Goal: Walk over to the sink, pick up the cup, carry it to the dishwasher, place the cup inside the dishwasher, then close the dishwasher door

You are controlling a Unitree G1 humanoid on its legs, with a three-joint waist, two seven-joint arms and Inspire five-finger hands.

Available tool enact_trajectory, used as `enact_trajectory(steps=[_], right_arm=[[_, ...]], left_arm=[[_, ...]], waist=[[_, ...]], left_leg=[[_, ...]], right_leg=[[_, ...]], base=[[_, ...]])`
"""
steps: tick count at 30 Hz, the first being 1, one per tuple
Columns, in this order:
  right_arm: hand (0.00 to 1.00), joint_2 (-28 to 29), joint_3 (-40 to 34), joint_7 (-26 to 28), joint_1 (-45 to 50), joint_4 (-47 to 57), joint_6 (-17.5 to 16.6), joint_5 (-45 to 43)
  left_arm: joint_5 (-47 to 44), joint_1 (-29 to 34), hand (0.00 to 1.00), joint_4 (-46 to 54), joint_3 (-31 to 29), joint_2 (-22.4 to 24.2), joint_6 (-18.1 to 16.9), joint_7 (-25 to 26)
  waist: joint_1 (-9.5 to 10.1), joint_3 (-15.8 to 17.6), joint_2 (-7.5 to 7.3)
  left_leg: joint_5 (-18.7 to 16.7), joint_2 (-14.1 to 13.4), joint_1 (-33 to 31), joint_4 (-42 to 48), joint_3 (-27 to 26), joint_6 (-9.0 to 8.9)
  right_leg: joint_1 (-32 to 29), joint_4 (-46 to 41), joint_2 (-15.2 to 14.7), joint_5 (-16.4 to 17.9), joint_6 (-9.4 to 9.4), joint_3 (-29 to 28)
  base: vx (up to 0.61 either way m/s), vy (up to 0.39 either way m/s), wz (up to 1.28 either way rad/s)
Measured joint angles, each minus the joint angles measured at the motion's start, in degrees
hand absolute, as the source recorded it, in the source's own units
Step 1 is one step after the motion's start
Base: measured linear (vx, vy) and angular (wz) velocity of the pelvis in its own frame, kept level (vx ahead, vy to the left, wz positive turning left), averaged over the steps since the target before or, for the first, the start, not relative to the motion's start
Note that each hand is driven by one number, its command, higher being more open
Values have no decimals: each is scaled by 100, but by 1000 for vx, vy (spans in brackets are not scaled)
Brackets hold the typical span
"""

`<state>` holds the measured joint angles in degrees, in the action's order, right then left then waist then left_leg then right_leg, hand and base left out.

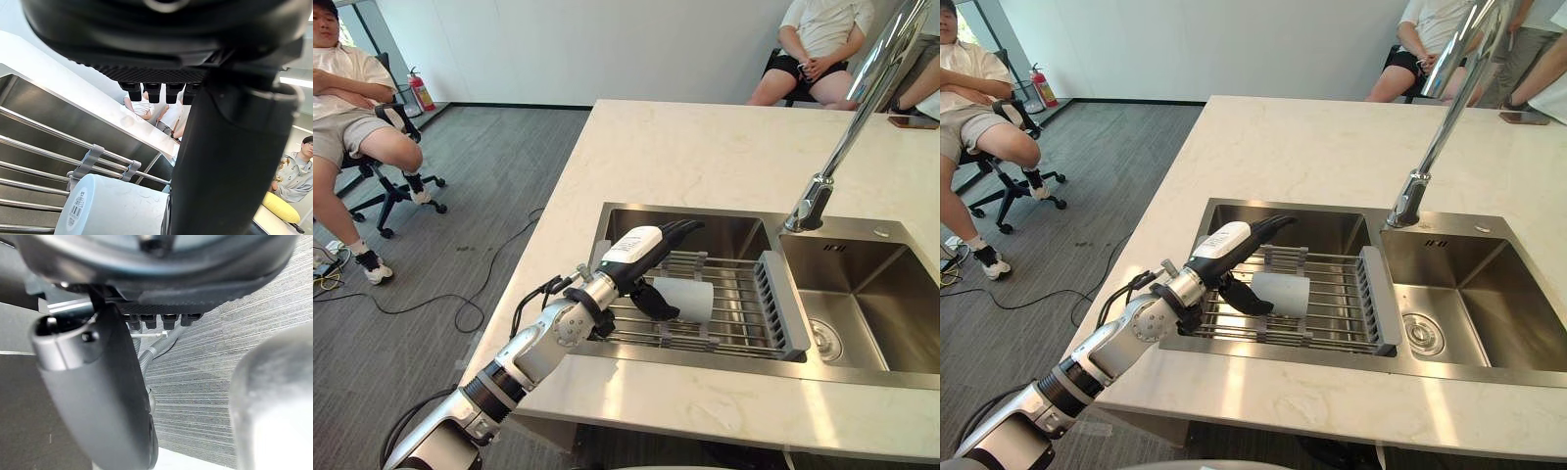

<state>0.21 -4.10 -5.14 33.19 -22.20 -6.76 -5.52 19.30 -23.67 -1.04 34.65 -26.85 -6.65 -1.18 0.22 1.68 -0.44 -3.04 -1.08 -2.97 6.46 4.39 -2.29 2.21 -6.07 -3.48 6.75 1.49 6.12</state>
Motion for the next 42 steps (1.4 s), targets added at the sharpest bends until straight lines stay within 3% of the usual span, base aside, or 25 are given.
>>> enact_trajectory(steps=[14, 42], right_arm=[[100, -6, 109, 22, -137, -81, 1, -2], [100, -23, 112, 24, -357, -195, 26, 2]], left_arm=[[370, -556, 100, -659, 231, 238, 115, -7], [1341, -626, 100, -1325, 683, 335, 114, -174]], waist=[[-123, 110, -127], [-151, 257, -147]], left_leg=[[73, 8, 11, -122, 30, 4], [107, 9, 50, -238, 27, 0]], right_leg=[[-40, 5, -14, 0, 0, 15], [-34, 58, -46, 0, 1, 16]], base=[[0, 0, 0], [0, 0, 0]])
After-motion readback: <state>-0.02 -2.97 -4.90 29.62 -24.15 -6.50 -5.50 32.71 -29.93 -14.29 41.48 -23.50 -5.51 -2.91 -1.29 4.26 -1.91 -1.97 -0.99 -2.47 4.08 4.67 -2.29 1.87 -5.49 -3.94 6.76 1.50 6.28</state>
